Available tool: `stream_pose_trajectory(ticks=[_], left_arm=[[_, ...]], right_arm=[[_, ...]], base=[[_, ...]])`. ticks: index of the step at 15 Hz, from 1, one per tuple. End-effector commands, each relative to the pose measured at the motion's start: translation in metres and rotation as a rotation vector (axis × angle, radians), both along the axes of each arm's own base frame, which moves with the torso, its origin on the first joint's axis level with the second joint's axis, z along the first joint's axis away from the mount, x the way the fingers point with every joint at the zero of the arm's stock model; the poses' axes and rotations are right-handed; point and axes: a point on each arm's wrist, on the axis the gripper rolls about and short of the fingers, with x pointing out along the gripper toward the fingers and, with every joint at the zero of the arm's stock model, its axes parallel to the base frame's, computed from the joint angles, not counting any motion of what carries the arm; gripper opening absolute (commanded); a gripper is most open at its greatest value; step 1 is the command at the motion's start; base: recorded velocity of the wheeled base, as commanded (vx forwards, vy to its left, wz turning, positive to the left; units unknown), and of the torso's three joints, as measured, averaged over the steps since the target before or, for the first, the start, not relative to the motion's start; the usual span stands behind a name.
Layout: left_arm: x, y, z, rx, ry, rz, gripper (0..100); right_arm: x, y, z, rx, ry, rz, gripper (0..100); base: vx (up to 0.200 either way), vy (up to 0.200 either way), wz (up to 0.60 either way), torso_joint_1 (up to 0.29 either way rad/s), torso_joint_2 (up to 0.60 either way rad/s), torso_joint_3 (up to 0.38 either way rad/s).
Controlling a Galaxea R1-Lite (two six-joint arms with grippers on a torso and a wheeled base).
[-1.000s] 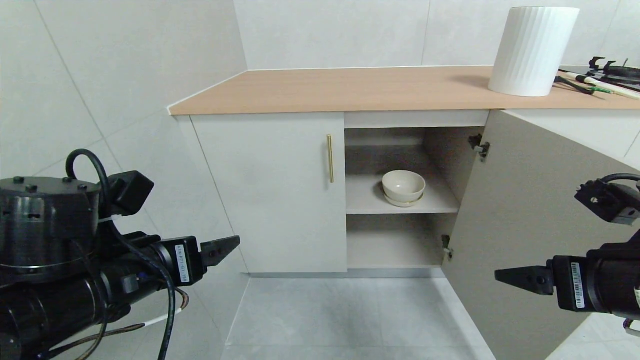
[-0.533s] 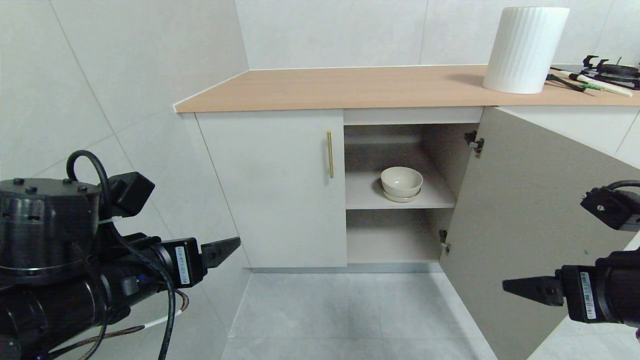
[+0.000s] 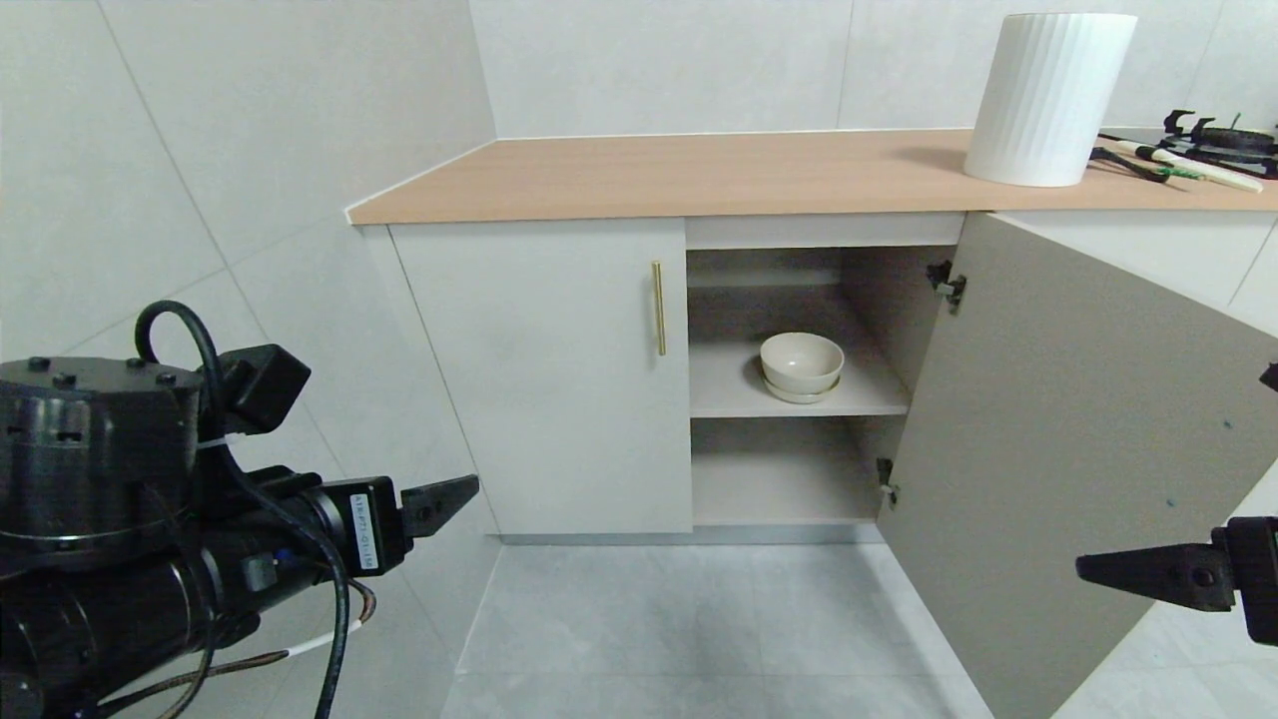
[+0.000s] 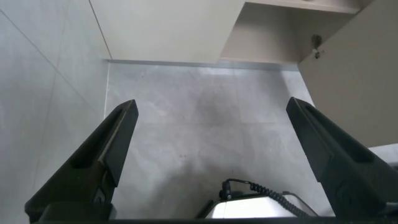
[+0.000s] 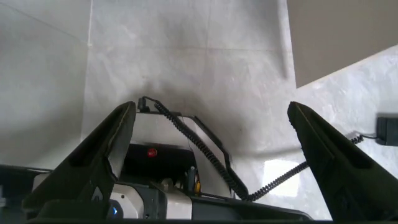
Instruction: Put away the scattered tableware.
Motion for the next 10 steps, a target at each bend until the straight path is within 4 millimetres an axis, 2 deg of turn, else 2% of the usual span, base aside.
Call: stream_pose_trajectory(ticks=[1,6,7,10], left_arm=[[0.000,0.000,-0.001,0.004,0.003,0.000,100],[0.000,0.000,-0.002,0.005,0.006,-0.001,100],[0.000,0.000,-0.002,0.005,0.007,-0.001,100],[0.000,0.000,-0.002,0.009,0.007,-0.003,100]], right_arm=[[-0.001,-0.001,0.001,0.001,-0.004,0.000,100],[0.002,-0.005,-0.001,-0.010,0.010,-0.041,100],[0.003,-0.007,-0.001,-0.010,0.005,-0.061,100],[0.012,-0.017,0.002,-0.009,-0.029,-0.157,100]], base=[[-0.200,-0.200,0.00,0.017,0.01,-0.002],[-0.200,-0.200,0.00,0.006,0.00,0.002],[0.000,-0.200,0.00,-0.007,0.00,0.002],[0.000,0.000,0.00,0.000,0.00,0.000]])
